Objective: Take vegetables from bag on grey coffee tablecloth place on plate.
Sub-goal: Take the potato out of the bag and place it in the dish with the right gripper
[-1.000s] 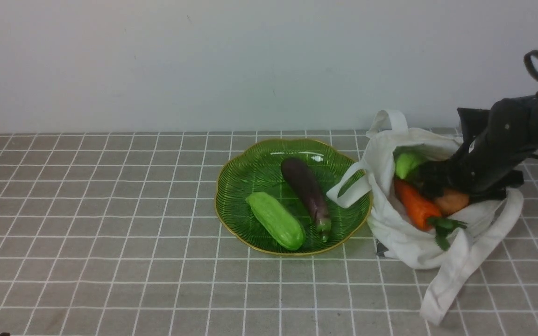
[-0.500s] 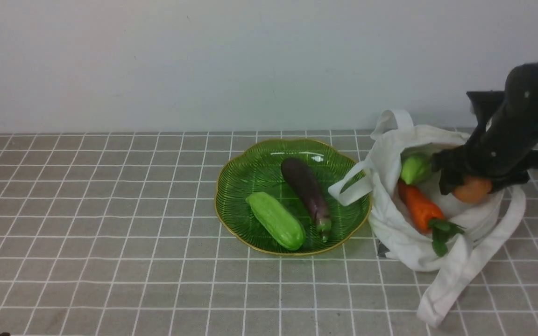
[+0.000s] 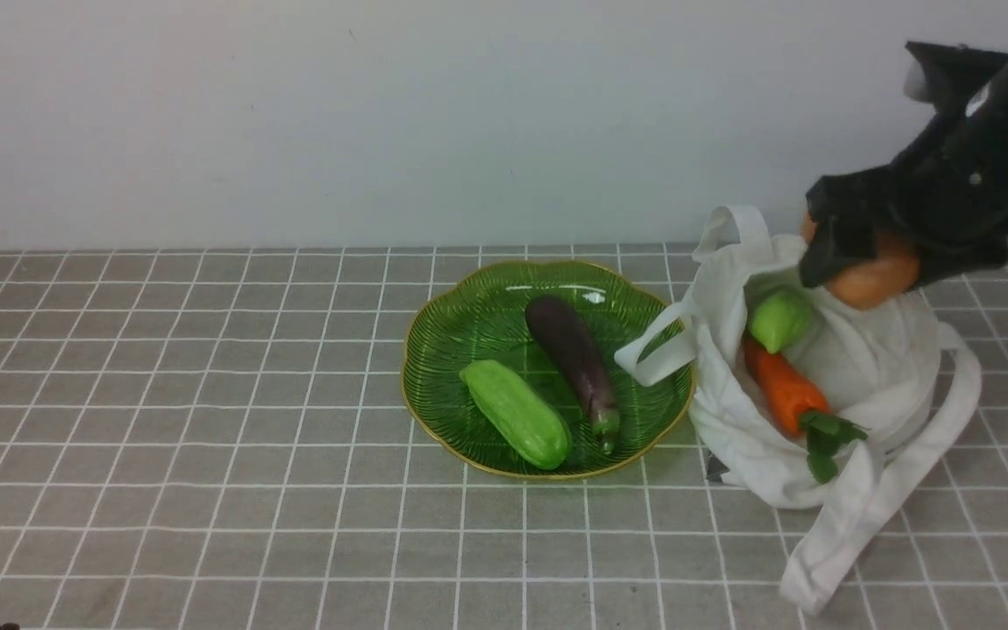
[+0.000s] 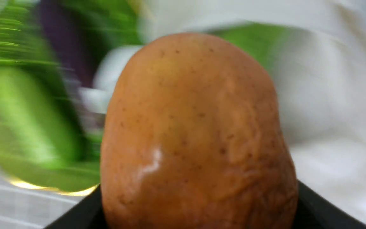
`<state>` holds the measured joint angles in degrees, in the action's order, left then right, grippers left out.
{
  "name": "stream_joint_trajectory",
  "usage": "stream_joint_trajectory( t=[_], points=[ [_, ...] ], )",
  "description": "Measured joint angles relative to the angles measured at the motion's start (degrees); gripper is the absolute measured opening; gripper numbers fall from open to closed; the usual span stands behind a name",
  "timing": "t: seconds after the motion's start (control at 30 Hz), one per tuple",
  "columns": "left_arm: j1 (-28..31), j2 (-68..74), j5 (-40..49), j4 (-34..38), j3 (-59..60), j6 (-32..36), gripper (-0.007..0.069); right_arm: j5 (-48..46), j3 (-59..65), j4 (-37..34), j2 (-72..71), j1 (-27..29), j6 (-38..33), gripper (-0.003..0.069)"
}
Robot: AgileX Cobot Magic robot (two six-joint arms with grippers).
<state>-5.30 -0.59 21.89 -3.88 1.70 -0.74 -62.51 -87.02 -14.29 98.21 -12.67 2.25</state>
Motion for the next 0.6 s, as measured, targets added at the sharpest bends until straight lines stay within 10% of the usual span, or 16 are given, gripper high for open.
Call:
stream_joint_trajectory(
  t=[0.37, 0.6],
  points=[
    [0.0, 0.0, 0.0, 0.0, 0.0, 0.0, -0.0005, 22.49, -0.06, 2.19, 11.93, -17.5, -2.25, 0.0531],
    [0.0, 0.0, 0.0, 0.0, 0.0, 0.0, -0.0005, 30.9, -0.06, 6.86, 18.31, -18.56, -2.25, 0.0534]
  ],
)
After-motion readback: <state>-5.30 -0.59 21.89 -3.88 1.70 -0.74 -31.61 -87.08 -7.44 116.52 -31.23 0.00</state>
